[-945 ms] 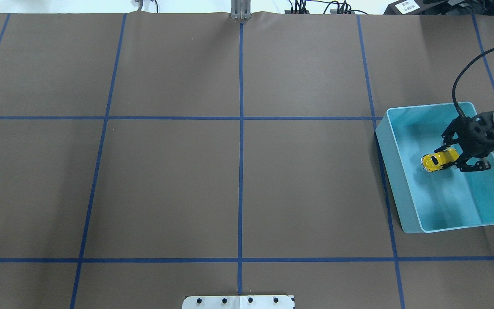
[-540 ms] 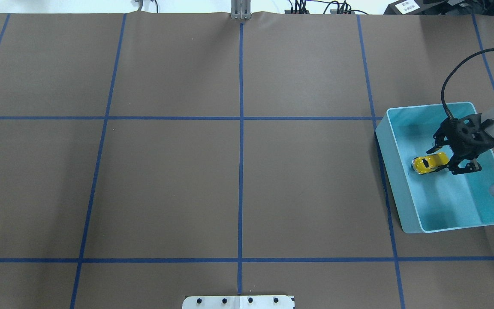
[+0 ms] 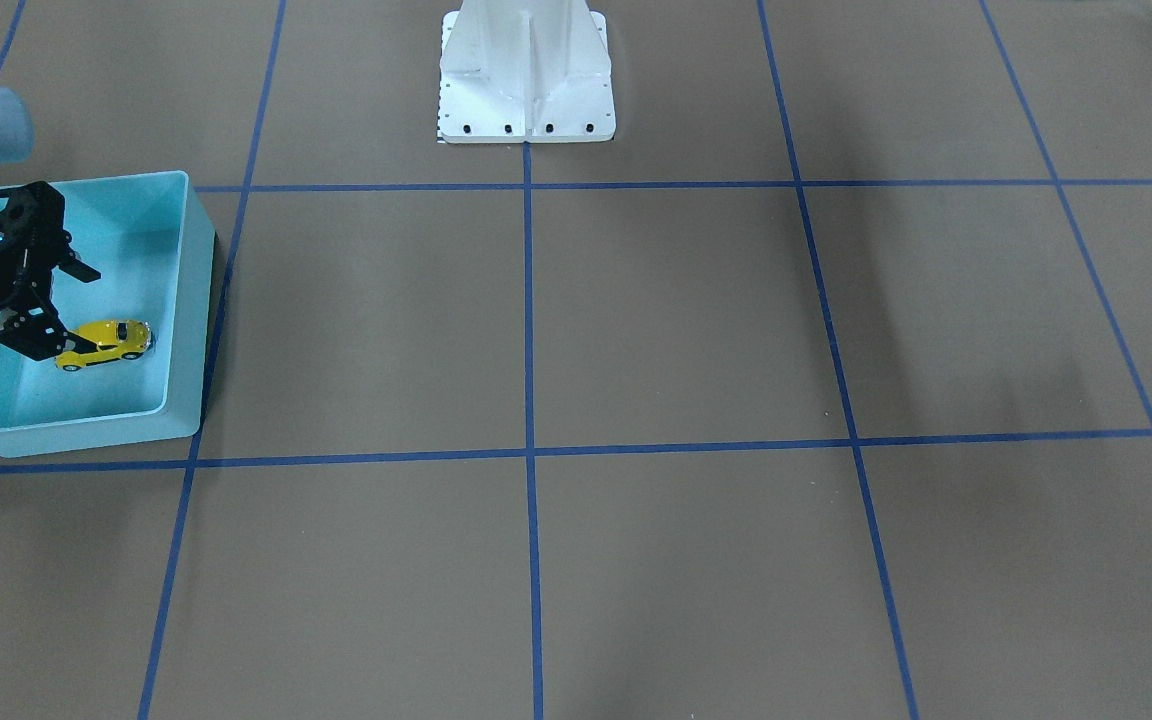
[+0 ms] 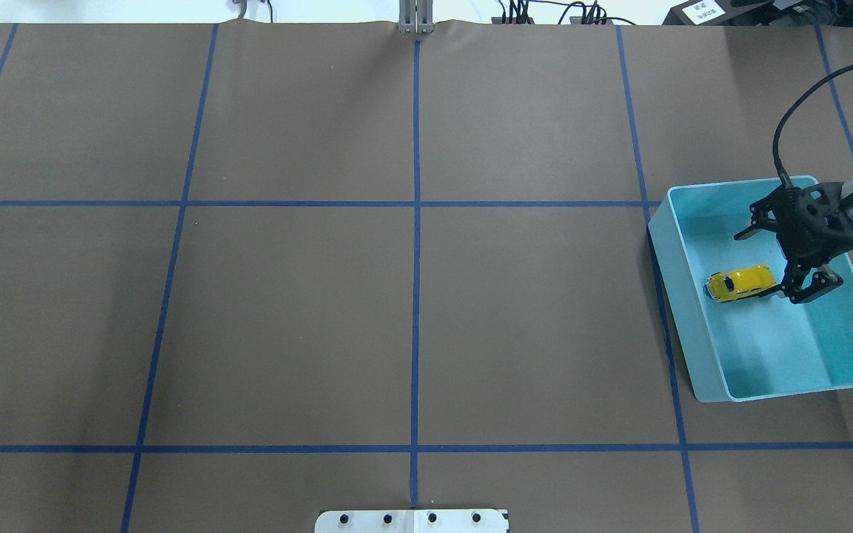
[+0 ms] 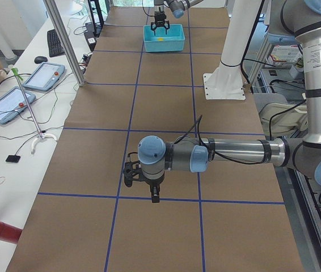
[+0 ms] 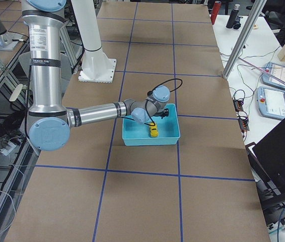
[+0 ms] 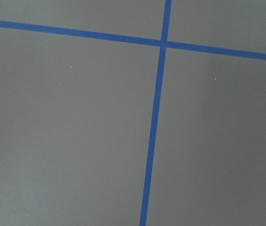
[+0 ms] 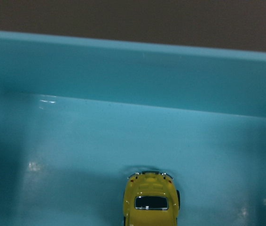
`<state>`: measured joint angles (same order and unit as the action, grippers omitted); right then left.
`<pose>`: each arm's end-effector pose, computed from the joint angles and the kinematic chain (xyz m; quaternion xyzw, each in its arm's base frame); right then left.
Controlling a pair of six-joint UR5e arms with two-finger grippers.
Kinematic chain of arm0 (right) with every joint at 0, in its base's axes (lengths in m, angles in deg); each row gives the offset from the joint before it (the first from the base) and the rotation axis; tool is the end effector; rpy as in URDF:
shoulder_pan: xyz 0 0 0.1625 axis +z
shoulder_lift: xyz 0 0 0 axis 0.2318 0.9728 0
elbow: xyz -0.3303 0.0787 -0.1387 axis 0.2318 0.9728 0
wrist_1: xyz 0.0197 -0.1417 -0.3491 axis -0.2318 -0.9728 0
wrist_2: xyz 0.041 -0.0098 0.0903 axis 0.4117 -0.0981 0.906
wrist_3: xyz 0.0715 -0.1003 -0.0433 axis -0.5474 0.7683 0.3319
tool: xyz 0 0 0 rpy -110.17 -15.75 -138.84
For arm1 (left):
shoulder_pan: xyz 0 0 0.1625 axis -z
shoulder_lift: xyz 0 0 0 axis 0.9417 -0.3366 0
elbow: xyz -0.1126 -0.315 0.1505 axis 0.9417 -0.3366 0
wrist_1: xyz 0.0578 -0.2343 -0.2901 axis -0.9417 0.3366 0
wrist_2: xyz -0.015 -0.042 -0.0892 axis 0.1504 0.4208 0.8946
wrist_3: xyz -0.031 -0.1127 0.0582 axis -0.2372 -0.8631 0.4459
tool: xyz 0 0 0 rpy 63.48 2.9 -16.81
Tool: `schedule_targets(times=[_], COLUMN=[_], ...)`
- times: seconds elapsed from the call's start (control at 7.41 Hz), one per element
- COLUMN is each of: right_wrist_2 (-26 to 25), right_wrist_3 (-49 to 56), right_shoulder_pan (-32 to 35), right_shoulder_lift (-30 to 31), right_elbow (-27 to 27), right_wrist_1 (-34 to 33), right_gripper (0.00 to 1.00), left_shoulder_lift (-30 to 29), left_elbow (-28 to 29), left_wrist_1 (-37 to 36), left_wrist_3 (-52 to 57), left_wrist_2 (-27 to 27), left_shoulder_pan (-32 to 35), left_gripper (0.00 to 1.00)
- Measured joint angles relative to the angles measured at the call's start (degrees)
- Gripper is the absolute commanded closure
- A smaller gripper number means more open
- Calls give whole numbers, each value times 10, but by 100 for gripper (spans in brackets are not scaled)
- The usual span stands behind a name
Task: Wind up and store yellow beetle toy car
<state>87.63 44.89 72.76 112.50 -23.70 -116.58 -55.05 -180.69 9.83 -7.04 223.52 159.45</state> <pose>-0.2137 -0.4281 0.4721 0.3558 -0.3494 -0.6382 0.5866 -0.0313 -0.3882 0.6046 -0.0156 0.4017 -0.0523 0.9141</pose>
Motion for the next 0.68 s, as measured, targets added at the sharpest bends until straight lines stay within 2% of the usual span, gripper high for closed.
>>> schedule_targets(times=[0.27,0.41,0.54,0.68], right_wrist_2=[41,52,49,17], right_wrist_3=[-163,-228,-279,-326], right_shoulder_pan=[69,111,155,189], right_shoulder_lift=[-8,-17,-36,-57], right_elbow=[-32,-37,-38,-35], right_wrist_1=[-6,-29,-85,-165], right_gripper=[0,0,0,0], left_shoulder_lift=[0,0,0,0], left_elbow=[0,0,1,1], left_wrist_1=[0,0,0,0], left_wrist_3=[0,0,0,0], left_wrist_2=[0,0,0,0], left_shoulder_pan=[0,0,0,0], left_gripper=[0,0,0,0])
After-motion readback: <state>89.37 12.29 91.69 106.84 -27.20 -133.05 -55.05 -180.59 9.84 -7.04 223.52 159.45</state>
